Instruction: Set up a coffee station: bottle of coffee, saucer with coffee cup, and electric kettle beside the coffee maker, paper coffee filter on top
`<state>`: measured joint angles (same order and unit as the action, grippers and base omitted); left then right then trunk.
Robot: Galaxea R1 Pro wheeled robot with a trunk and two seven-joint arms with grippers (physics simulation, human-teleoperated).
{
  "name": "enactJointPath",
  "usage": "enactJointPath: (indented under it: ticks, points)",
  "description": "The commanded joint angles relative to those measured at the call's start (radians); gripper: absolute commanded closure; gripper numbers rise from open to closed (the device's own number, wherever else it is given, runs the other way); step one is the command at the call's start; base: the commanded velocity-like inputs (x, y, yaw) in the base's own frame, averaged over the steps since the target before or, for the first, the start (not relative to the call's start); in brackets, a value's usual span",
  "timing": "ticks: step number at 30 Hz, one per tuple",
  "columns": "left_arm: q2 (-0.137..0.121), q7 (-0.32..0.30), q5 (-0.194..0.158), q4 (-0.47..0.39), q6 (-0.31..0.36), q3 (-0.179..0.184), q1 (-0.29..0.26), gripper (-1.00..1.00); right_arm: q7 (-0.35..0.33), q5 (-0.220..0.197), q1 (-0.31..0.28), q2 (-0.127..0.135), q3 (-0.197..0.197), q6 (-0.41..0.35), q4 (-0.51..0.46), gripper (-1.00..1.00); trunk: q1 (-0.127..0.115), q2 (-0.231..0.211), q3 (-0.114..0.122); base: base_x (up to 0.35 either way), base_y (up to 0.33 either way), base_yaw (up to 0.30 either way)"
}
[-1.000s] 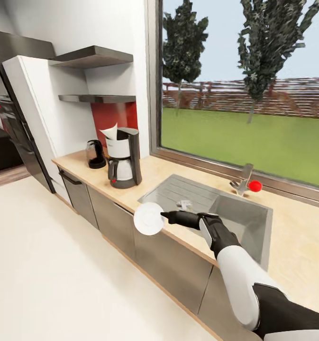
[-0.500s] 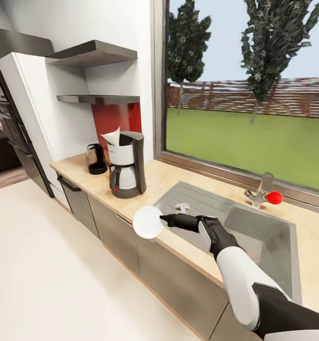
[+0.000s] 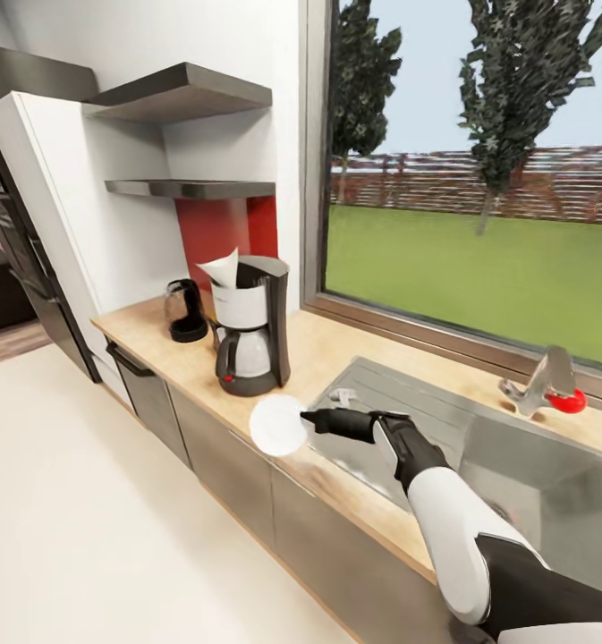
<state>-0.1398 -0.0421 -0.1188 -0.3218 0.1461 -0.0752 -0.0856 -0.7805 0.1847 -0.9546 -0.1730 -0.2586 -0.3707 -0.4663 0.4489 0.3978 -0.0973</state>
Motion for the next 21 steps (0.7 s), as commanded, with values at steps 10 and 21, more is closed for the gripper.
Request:
enactJointPath:
  ticks: [10,21]
  points:
    - [0.001,-0.004,-0.010,-0.002,0.009,-0.005,0.000,-1.00,0.148,0.001,-0.002,-0.002,-0.019,-0.008,0.015,1.00,0.001,0.002,-0.002,0.173,0.130,0.000]
    - [0.002,-0.004,-0.010,-0.002,0.009,-0.005,0.000,-1.00,0.198,0.002,-0.002,-0.002,-0.148,-0.016,0.045,1.00,0.001,0.002,-0.002,0.001,0.001,0.000]
